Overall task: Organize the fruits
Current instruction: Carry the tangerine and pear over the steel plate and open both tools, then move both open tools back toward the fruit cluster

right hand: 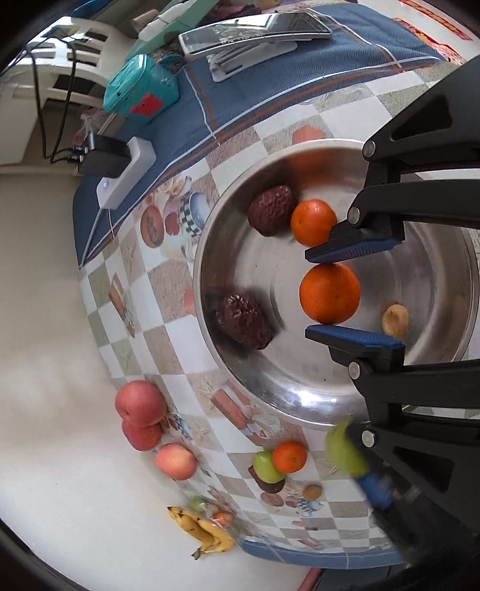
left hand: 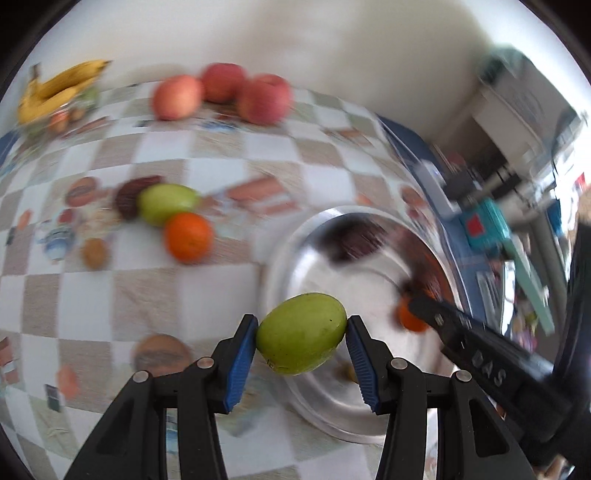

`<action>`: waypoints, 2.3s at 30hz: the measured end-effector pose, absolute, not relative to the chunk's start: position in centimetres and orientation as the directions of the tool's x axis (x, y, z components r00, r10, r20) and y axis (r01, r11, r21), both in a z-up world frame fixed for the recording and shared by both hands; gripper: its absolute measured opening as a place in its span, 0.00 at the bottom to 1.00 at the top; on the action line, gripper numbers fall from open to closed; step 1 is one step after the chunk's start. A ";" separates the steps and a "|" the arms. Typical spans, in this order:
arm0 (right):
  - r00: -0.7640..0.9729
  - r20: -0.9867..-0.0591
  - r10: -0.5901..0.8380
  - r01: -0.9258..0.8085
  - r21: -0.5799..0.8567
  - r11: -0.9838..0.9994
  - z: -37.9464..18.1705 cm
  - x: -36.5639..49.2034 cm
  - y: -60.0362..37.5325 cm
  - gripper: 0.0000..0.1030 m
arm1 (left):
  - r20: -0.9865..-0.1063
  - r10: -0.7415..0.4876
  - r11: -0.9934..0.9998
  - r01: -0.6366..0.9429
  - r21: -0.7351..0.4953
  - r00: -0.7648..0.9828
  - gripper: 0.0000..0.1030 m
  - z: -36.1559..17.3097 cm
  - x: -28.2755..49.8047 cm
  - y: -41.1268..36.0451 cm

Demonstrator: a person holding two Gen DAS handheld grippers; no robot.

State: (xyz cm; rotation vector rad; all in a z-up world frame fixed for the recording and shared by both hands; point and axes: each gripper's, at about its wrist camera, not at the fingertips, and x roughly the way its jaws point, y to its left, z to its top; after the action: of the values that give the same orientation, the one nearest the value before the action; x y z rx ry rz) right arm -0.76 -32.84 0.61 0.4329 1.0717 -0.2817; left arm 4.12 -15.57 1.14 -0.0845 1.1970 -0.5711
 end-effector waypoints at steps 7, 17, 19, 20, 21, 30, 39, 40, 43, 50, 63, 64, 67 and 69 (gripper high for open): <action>0.461 -0.888 0.002 0.423 0.221 0.879 0.8 -0.8 -33.0 0.36 | -0.865 -0.458 0.843 0.407 -0.350 0.205 0.51 0.5 3.1 -17.2; 0.462 -0.887 0.004 0.417 0.222 0.881 0.8 -0.6 -32.8 0.39 | -0.853 -0.478 0.839 0.398 -0.371 0.210 0.56 0.8 3.4 -16.5; 0.458 -0.889 0.008 0.419 0.224 0.880 0.7 -0.6 -32.9 0.39 | -0.856 -0.474 0.842 0.391 -0.371 0.209 0.56 0.7 3.6 -16.2; 0.457 -0.890 0.009 0.419 0.224 0.880 0.7 -0.6 -32.9 0.39 | -0.857 -0.471 0.845 0.387 -0.370 0.209 0.56 0.6 3.7 -16.1; 0.456 -0.890 0.008 0.419 0.223 0.880 0.7 -0.5 -32.9 0.39 | -0.858 -0.468 0.848 0.380 -0.369 0.210 0.56 0.6 3.8 -15.9; 0.437 -0.899 0.014 0.414 0.214 0.885 0.2 -0.4 -32.6 0.39 | -0.871 -0.436 0.886 0.276 -0.372 0.227 0.56 -0.2 5.6 -12.3; 0.437 -0.899 0.031 0.370 0.211 0.904 0.7 -0.1 -30.7 0.39 | -0.875 -0.396 0.918 0.122 -0.377 0.279 0.56 -0.6 7.6 -6.6; 0.440 -0.897 0.039 0.362 0.217 0.907 0.8 0.0 -30.4 0.39 | -0.875 -0.390 0.921 0.108 -0.375 0.286 0.56 -0.6 7.8 -6.0; 0.446 -0.893 0.062 0.327 0.227 0.917 1.1 0.2 -29.3 0.39 | -0.874 -0.381 0.923 0.067 -0.379 0.303 0.56 -0.5 8.3 -4.4; 0.455 -0.886 0.083 0.285 0.234 0.930 1.8 0.5 -27.7 0.39 | -0.870 -0.366 0.922 0.004 -0.387 0.330 0.56 -0.2 8.6 -2.1; 0.429 -0.901 0.065 0.313 0.216 0.925 1.0 0.7 -28.3 0.82 | -0.917 -0.276 0.945 -0.090 -0.313 0.288 0.87 -1.8 8.4 -1.5; 0.425 -0.903 0.064 0.316 0.214 0.924 0.9 0.7 -28.3 0.82 | -0.923 -0.264 0.948 -0.103 -0.302 0.279 0.88 -2.1 8.4 -1.4; 0.412 -0.909 0.060 0.323 0.207 0.924 0.5 0.8 -28.5 0.84 | -0.931 -0.234 0.950 -0.137 -0.281 0.281 0.93 -2.5 8.3 -0.9; 0.405 -0.912 0.059 0.323 0.203 0.924 0.3 0.8 -28.5 0.84 | -0.932 -0.211 0.954 -0.145 -0.262 0.294 1.00 -2.4 8.3 -0.7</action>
State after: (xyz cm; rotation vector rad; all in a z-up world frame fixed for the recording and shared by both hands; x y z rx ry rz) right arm 0.81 -28.47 0.33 0.3772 1.1488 -0.1714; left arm 8.29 -0.69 -2.37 -0.3230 1.2786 -0.0453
